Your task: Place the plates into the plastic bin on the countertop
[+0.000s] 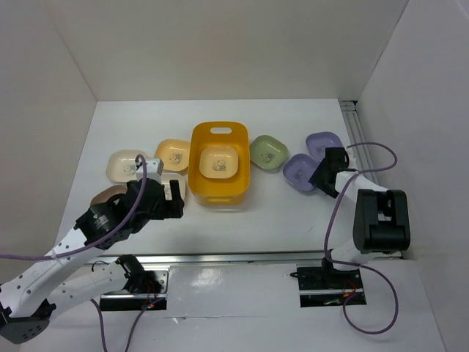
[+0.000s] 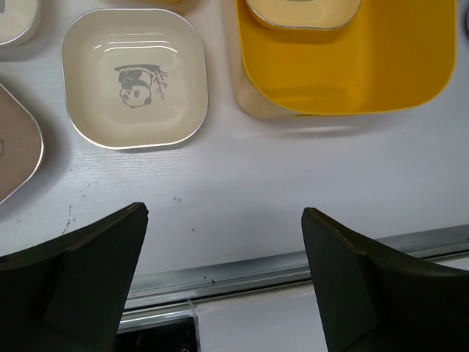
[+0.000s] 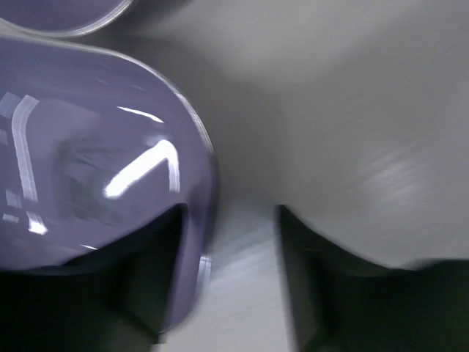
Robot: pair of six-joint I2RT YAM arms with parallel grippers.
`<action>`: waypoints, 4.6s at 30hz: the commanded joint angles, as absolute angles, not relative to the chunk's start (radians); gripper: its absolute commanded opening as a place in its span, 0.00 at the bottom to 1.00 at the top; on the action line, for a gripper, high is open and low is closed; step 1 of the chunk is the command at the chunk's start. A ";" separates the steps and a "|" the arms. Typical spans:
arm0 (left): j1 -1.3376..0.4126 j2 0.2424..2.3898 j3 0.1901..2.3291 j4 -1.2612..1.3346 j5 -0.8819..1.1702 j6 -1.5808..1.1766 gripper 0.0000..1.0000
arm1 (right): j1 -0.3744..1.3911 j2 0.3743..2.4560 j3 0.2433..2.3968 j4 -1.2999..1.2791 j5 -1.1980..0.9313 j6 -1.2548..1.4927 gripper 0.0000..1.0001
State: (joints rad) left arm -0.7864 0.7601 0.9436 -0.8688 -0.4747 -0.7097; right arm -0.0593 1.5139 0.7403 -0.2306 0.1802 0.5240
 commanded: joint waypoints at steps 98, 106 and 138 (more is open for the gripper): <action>-0.675 0.998 0.730 -0.946 -0.865 -1.639 0.94 | 0.795 1.470 1.459 -0.322 0.249 0.195 1.00; -0.416 1.071 0.565 -0.490 -0.652 -1.367 0.89 | 0.795 1.450 1.405 -0.313 0.218 0.195 1.00; -0.313 1.220 0.522 -0.429 -0.538 -1.422 0.08 | 0.795 1.376 1.331 -0.264 0.225 0.186 1.00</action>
